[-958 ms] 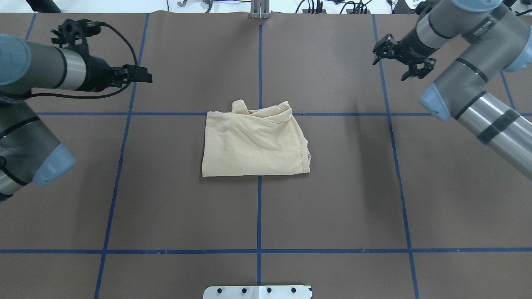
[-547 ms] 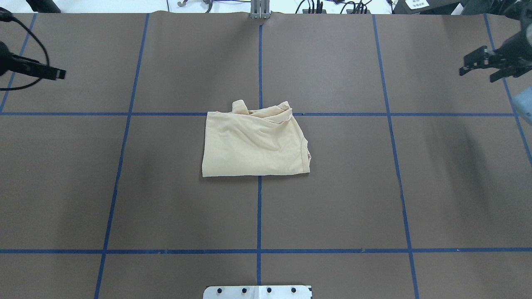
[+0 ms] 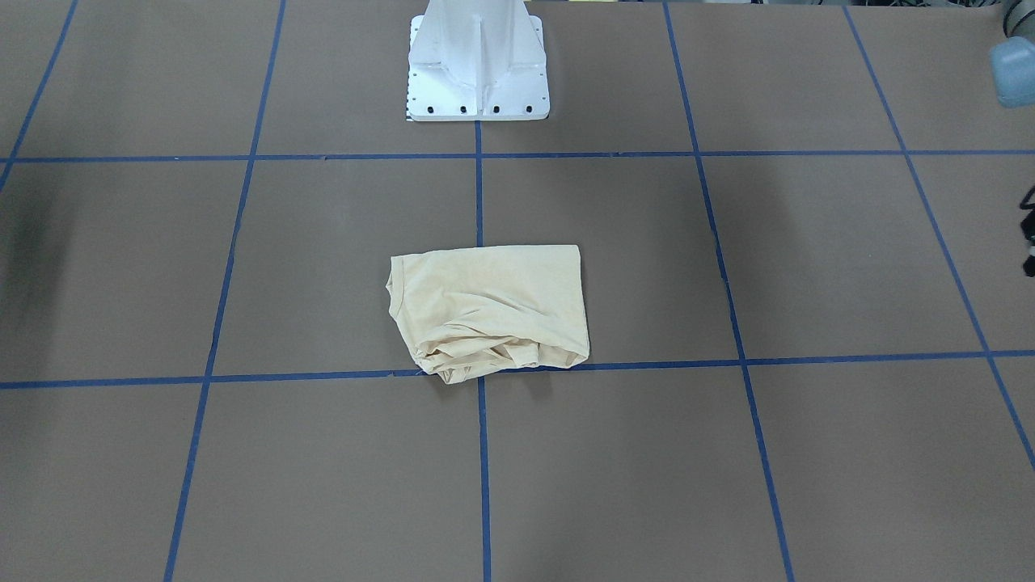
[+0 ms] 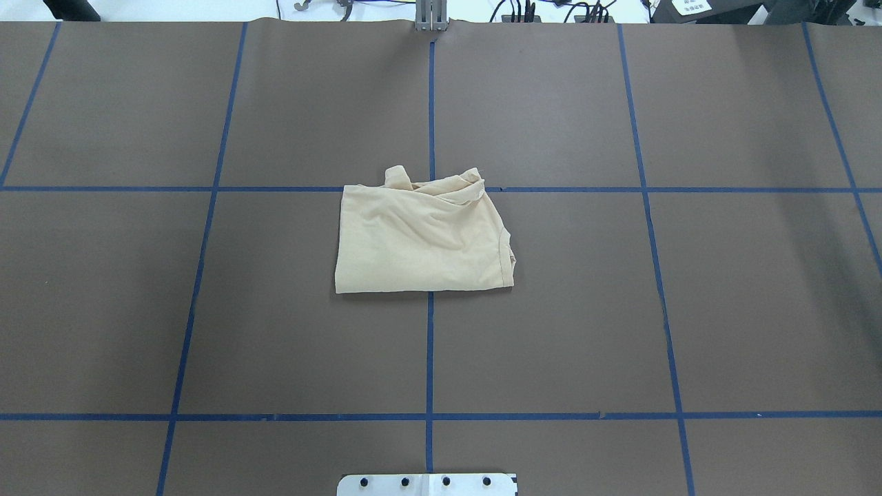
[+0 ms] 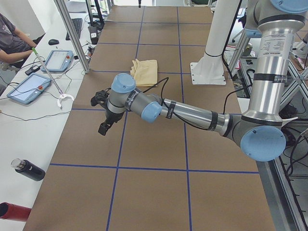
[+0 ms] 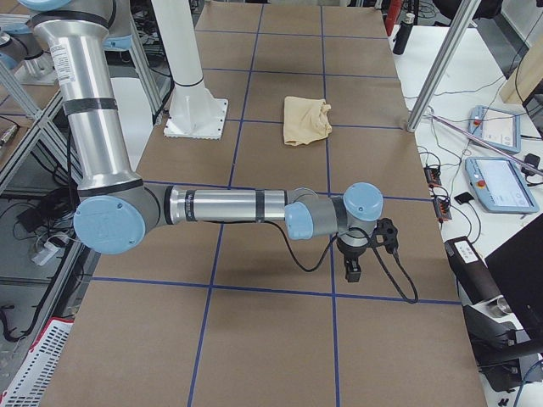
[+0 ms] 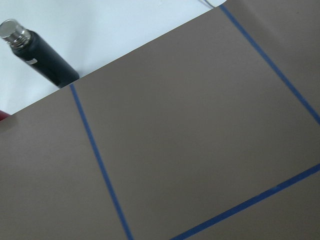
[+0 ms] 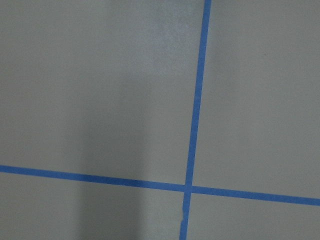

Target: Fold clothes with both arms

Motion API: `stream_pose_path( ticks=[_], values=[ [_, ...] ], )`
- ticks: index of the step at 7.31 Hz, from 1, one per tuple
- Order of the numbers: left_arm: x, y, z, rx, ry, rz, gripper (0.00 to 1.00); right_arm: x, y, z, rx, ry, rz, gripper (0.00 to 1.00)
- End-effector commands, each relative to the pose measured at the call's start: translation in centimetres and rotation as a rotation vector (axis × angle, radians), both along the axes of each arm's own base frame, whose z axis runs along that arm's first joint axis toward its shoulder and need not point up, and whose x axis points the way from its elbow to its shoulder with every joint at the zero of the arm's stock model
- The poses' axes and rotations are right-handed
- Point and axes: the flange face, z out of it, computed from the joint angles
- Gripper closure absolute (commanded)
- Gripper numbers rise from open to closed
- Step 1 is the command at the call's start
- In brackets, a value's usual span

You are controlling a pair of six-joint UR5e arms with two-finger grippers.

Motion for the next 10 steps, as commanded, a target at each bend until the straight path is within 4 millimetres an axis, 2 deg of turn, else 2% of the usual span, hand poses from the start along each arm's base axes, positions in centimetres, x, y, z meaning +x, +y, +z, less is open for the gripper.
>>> stream_pose_path(
  ticks=[1, 2, 3, 4, 5, 6, 8, 10],
  values=[
    [-2.1, 2.7, 2.5, -0.087, 0.089, 0.038, 0.00, 0.4, -0.1, -0.5, -0.031, 0.008, -0.018, 0.00],
    [-2.1, 3.3, 4.4, -0.132, 0.090, 0.022, 0.00, 0.3, 0.4, -2.6, -0.041, 0.002, -0.006, 0.00],
    [-2.0, 2.7, 6.4, -0.159, 0.087, 0.021, 0.00, 0.3, 1.4, -6.5, -0.099, 0.002, 0.072, 0.00],
    [-1.8, 1.5, 6.8, -0.101, 0.087, 0.023, 0.00, 0.3, 5.2, -7.0, -0.118, -0.005, 0.085, 0.00],
    [-1.8, 1.3, 8.3, -0.101, 0.097, 0.009, 0.00, 0.4, 7.8, -7.3, -0.105, -0.007, 0.084, 0.00],
    [-1.8, 1.1, 7.7, -0.059, 0.101, 0.003, 0.00, 0.5, 8.3, -6.4, -0.118, 0.000, 0.082, 0.00],
    [-1.8, 0.9, 5.7, -0.011, 0.099, 0.004, 0.00, 0.3, 8.5, -6.5, -0.127, -0.011, 0.088, 0.00],
    [-1.8, 0.9, 5.2, -0.001, 0.104, 0.008, 0.00, -0.2, 8.1, -5.7, -0.144, 0.000, 0.081, 0.00]
  ],
)
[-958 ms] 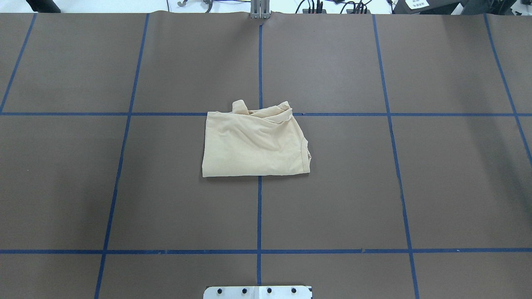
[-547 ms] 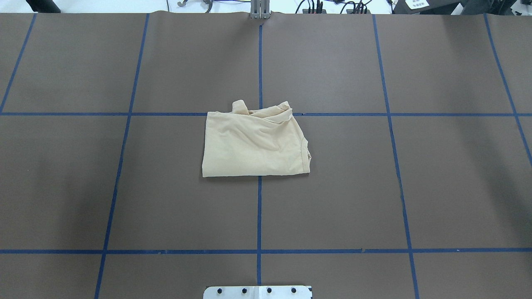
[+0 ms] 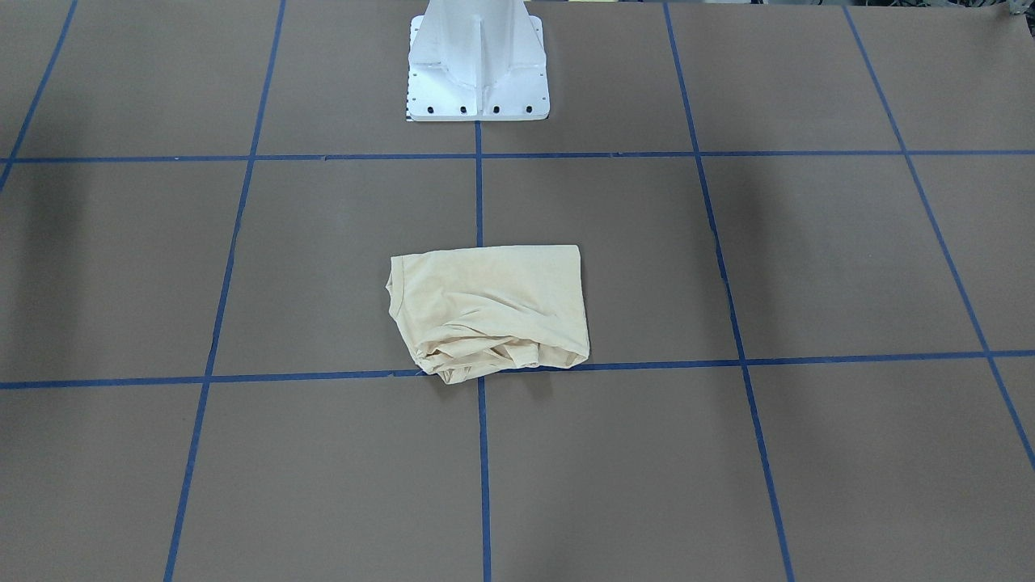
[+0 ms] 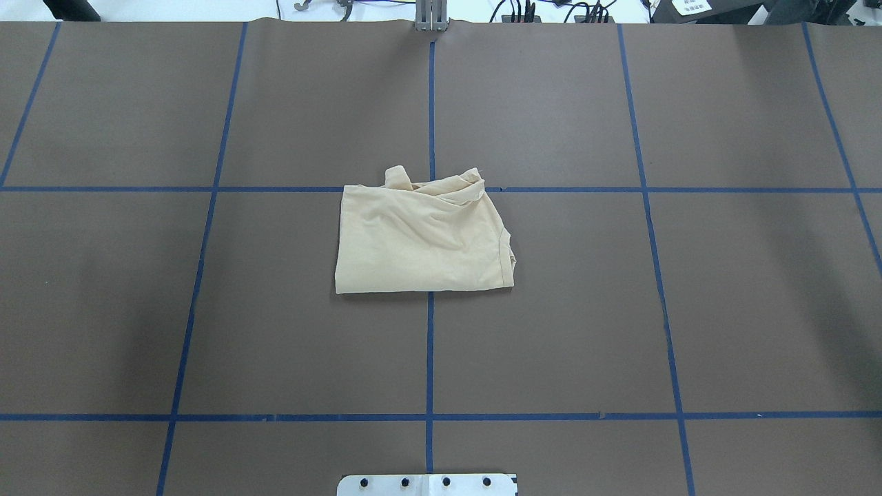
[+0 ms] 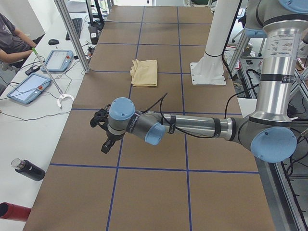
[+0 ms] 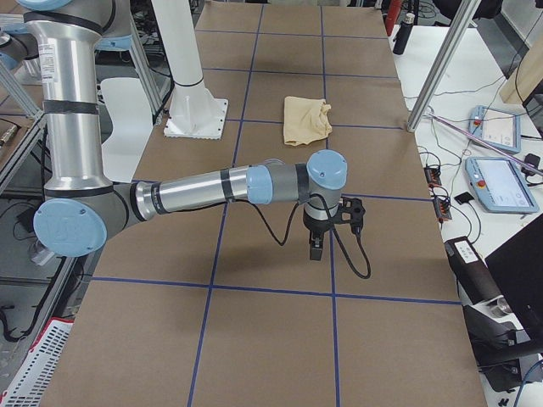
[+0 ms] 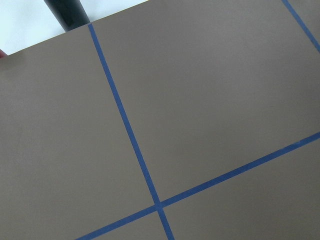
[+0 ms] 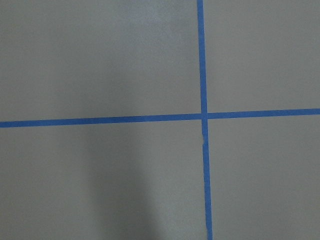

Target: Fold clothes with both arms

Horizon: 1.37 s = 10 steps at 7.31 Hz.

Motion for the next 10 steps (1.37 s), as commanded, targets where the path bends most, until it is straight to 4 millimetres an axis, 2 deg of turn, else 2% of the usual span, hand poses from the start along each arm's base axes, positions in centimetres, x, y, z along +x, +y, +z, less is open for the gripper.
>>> stream_pose_path(
  ticks=[1, 2, 3, 5, 6, 7, 8, 10],
  values=[
    [0.0, 0.1, -0.9, 0.019, 0.002, 0.001, 0.00, -0.4, -0.1, -0.6, 0.010, -0.020, -0.009, 0.00],
    [0.0, 0.4, -0.3, 0.012, -0.004, 0.000, 0.00, -0.4, -0.2, -0.4, 0.007, -0.021, -0.011, 0.00],
    [0.0, 0.0, -2.4, 0.049, -0.002, -0.002, 0.00, -0.4, -0.5, -1.3, 0.027, -0.022, -0.011, 0.00],
    [-0.1, 1.3, -8.2, 0.161, -0.002, -0.004, 0.00, -0.5, -1.0, -2.4, 0.110, -0.028, -0.011, 0.00],
    [-0.2, 1.9, -9.3, 0.183, 0.003, -0.002, 0.00, -0.7, -1.1, -2.7, 0.176, -0.044, -0.013, 0.00],
    [-0.2, 2.7, -9.5, 0.188, 0.003, -0.002, 0.00, -1.0, 0.1, -2.5, 0.166, -0.114, -0.024, 0.00],
    [-0.3, 3.2, -11.1, 0.220, -0.003, -0.008, 0.00, -1.3, 0.7, -1.9, 0.145, -0.157, -0.033, 0.00],
    [-0.3, 3.5, -11.9, 0.237, -0.003, -0.008, 0.00, -1.6, 0.1, -2.7, 0.164, -0.156, -0.041, 0.00]
  ],
)
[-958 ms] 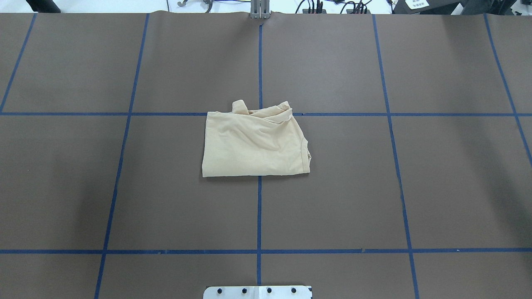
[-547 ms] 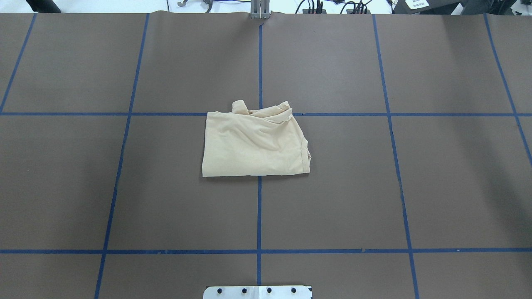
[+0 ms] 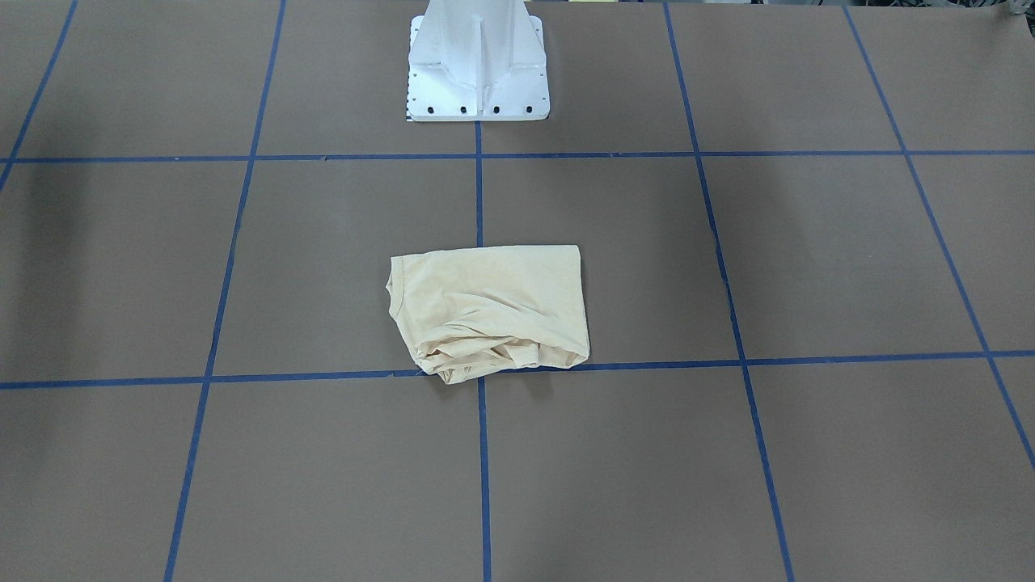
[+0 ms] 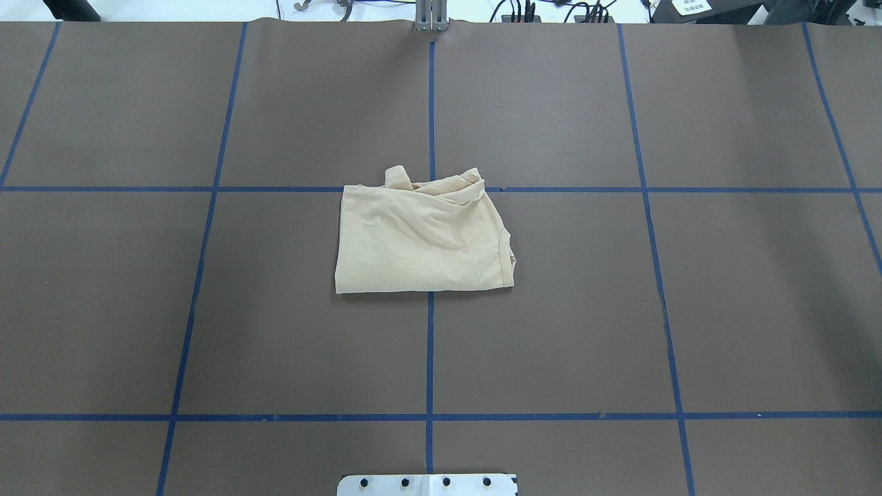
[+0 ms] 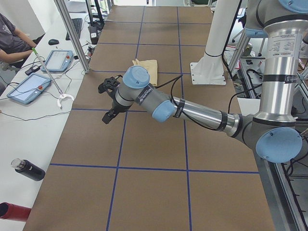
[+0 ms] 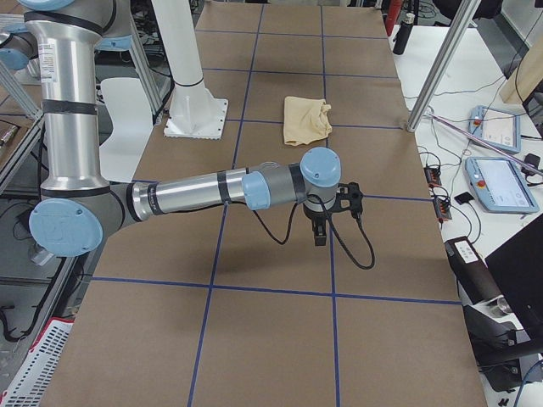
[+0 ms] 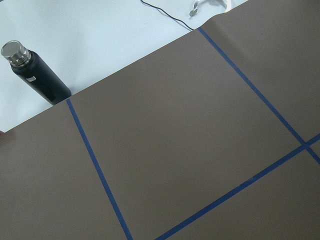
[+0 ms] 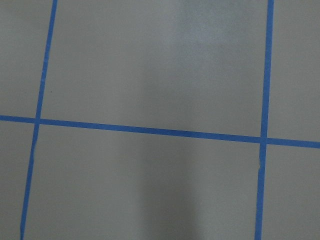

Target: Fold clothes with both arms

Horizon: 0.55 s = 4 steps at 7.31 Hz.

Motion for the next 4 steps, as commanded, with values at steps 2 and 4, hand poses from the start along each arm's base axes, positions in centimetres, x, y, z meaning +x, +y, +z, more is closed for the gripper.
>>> stream_pose_path(
  ticks=[2, 4],
  values=[
    [-0.1, 0.6, -2.0, 0.041, -0.002, -0.003, 0.00, -1.4, -0.2, -0.2, 0.001, -0.006, -0.026, 0.00],
    [-0.1, 1.0, -3.2, 0.065, 0.000, -0.001, 0.00, -1.4, -0.2, -0.6, 0.012, -0.007, -0.027, 0.00]
  ],
)
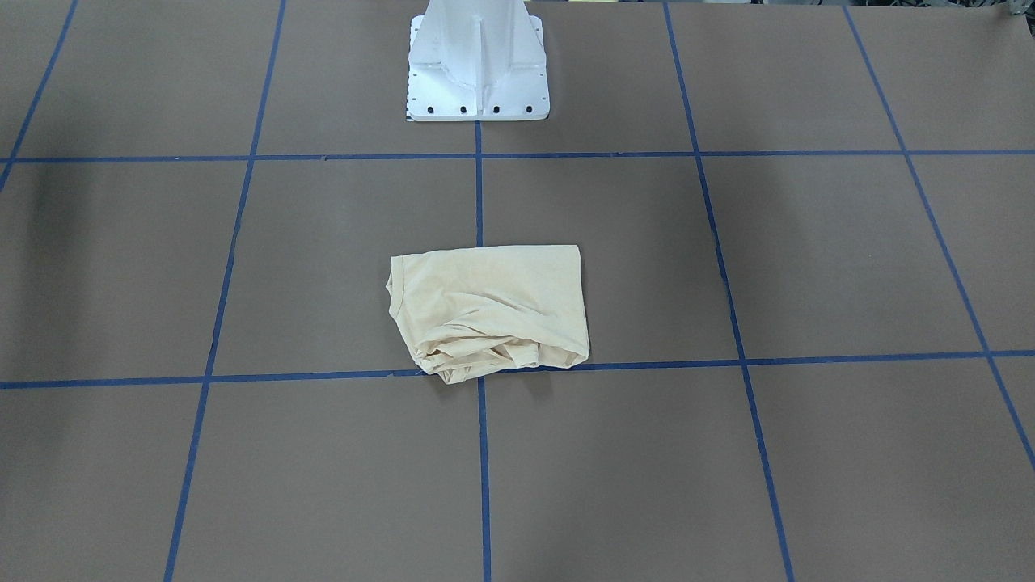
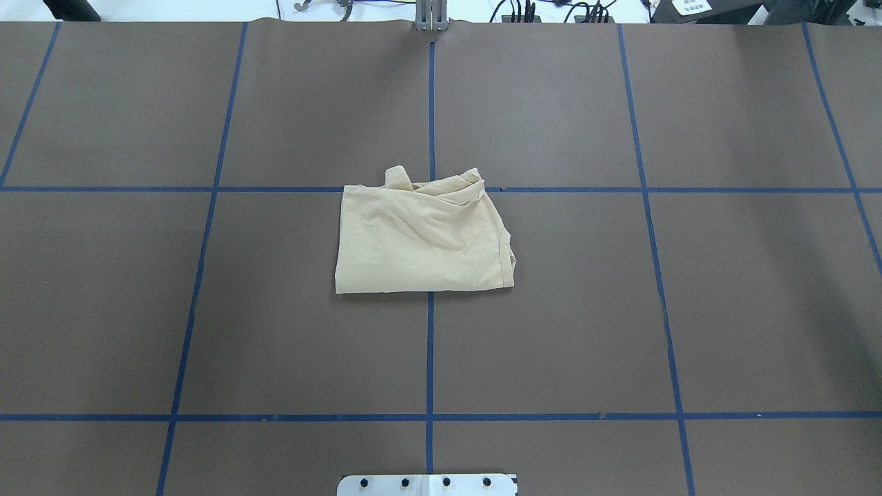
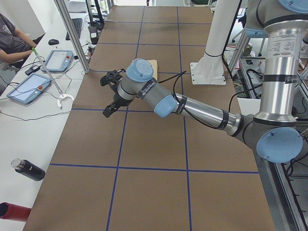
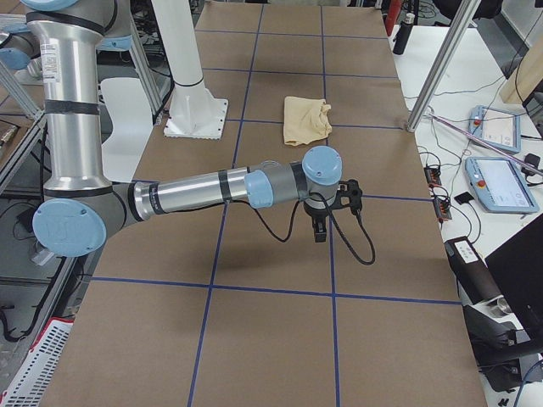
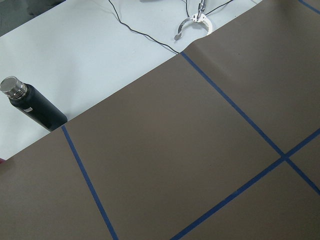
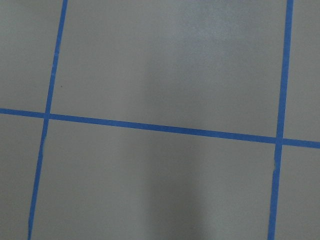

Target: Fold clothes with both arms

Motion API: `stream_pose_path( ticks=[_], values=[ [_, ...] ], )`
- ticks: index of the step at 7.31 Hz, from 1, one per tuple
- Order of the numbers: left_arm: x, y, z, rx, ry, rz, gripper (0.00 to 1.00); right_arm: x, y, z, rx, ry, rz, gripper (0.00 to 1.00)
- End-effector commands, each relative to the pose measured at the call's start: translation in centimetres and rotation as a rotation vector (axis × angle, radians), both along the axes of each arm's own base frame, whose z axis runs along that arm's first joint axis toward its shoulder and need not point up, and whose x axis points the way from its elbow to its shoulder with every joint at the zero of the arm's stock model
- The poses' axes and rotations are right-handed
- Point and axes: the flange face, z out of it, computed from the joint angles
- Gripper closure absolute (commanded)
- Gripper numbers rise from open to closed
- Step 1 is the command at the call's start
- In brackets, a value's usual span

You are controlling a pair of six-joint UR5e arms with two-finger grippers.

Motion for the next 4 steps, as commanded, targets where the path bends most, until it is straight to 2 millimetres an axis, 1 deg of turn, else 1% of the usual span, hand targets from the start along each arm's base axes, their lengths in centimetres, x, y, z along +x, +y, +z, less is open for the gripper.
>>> stream_pose_path(
  ticks=[1, 2, 3, 4],
  values=[
    [0.0, 0.3, -1.1, 0.022, 0.000, -0.001, 0.00, -0.1, 0.3, -1.3, 0.025, -0.008, -0.004, 0.00],
    [-0.1, 0.7, -1.9, 0.040, -0.001, -0.003, 0.00, -1.0, 0.1, -1.3, 0.026, 0.000, -0.020, 0.00],
    [0.0, 0.5, -1.6, 0.033, 0.003, 0.003, 0.00, -0.9, 0.2, -1.5, 0.030, -0.002, -0.018, 0.00],
    [-0.1, 0.8, -2.5, 0.051, 0.000, -0.002, 0.00, -0.9, 0.2, -1.1, 0.022, 0.002, -0.018, 0.00]
  ],
)
